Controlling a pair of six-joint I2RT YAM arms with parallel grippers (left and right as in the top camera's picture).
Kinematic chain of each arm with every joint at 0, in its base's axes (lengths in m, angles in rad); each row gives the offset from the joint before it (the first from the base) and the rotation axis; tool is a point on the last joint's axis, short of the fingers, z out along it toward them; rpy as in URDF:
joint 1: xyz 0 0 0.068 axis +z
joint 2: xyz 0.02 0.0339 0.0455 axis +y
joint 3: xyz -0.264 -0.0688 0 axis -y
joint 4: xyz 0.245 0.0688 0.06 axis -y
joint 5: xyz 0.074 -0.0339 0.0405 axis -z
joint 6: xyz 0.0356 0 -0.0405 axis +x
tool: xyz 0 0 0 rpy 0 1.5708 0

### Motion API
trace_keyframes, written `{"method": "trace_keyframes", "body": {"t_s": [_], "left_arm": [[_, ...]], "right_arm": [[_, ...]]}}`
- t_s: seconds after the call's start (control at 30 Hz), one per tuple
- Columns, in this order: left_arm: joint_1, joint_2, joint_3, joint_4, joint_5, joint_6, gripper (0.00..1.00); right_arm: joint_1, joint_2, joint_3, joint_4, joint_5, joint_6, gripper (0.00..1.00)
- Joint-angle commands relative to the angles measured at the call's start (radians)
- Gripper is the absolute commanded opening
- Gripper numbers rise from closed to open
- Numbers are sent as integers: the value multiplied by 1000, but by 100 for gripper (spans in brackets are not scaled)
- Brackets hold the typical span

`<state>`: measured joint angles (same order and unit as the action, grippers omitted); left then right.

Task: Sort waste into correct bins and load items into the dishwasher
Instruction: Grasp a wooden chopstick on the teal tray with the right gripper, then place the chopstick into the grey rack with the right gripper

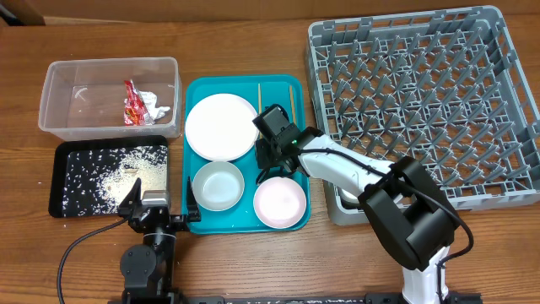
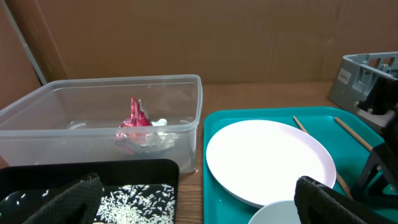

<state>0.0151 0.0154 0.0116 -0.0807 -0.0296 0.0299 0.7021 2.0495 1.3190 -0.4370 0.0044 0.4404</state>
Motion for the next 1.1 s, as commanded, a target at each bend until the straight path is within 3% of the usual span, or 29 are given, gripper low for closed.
{"method": "trace_keyframes", "body": {"t_s": [0.0,0.23,0.7,0.9,1.0,1.07], "left_arm": [[4,-11,-7,7,-3,16,100],[4,-11,-7,7,-3,16,100],[4,-11,-7,7,-3,16,100],[4,-11,-7,7,-3,16,100],[4,-11,-7,7,-3,16,100],[4,-11,-7,7,-3,16,100]], "right_arm": [[4,45,10,-14,21,9,18],[3,28,79,-105,32,6,4],[-48,-151,204,-264,85,0,4],[-178,-326,205,-349,85,-5,4],[-257,-357,204,-378,73,-121,4],[-302,-351,201,-409,34,-273,4]]}}
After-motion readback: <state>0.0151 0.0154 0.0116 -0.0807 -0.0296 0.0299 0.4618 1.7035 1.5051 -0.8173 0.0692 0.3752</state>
